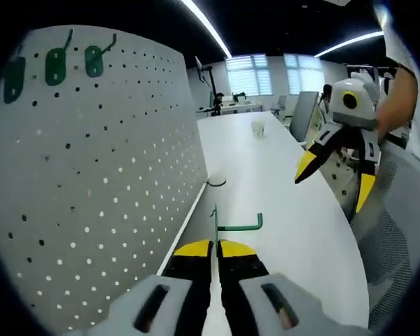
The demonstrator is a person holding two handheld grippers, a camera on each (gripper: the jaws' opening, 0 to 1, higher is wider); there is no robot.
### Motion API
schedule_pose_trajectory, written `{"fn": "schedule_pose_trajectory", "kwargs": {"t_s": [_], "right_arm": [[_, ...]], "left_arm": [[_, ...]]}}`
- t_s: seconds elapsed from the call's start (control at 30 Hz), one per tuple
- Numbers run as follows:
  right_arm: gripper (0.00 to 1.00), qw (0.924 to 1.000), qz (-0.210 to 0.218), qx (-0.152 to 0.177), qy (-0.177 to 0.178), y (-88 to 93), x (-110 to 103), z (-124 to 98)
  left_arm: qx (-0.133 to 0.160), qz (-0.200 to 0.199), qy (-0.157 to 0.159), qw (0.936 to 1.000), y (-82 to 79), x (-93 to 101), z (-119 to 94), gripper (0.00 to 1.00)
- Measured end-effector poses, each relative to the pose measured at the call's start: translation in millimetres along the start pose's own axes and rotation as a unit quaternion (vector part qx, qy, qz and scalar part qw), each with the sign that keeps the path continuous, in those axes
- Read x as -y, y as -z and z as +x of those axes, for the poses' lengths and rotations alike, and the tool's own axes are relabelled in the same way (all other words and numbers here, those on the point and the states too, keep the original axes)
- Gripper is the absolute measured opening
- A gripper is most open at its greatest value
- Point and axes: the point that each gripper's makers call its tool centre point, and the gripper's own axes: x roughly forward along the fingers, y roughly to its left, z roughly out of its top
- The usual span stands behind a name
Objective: Insert the hook assembly into the mounting plate slot until the hook locks in place.
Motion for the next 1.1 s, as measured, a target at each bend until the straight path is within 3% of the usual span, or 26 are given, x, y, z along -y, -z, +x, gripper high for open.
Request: {"fn": "schedule_pose_trajectory", "kwargs": {"t_s": [0.2,0.3,0.5,0.7,0.8,1.1], "right_arm": [[0.56,1.0000,0.005,0.008,0.001,-3.2,1,-2],[0.56,0.9999,0.006,0.011,0.001,-4.1,1,-2],[0.56,0.9999,0.003,0.012,-0.002,-5.7,-1,-2],[0.56,0.9998,0.009,0.019,-0.004,-8.2,-2,-3],[0.56,0.9997,0.012,0.022,-0.008,-9.1,-3,-2],[0.56,0.9994,0.014,0.031,-0.006,-13.4,-3,-4]], "left_arm": [[0.038,-0.036,-0.035,0.9980,-11.0,-4.3,-10,0.02],[0.068,-0.049,-0.061,0.9946,-20.4,-7.3,-20,0.02],[0.096,-0.064,-0.088,0.9894,-28.5,-8.1,-39,0.02],[0.135,-0.102,-0.120,0.9783,-37.7,-11.1,-60,0.02],[0.141,-0.101,-0.130,0.9762,-40.2,-9.6,-68,0.02],[0.198,-0.133,-0.164,0.9572,-50.9,-5.3,-94,0.02]]}}
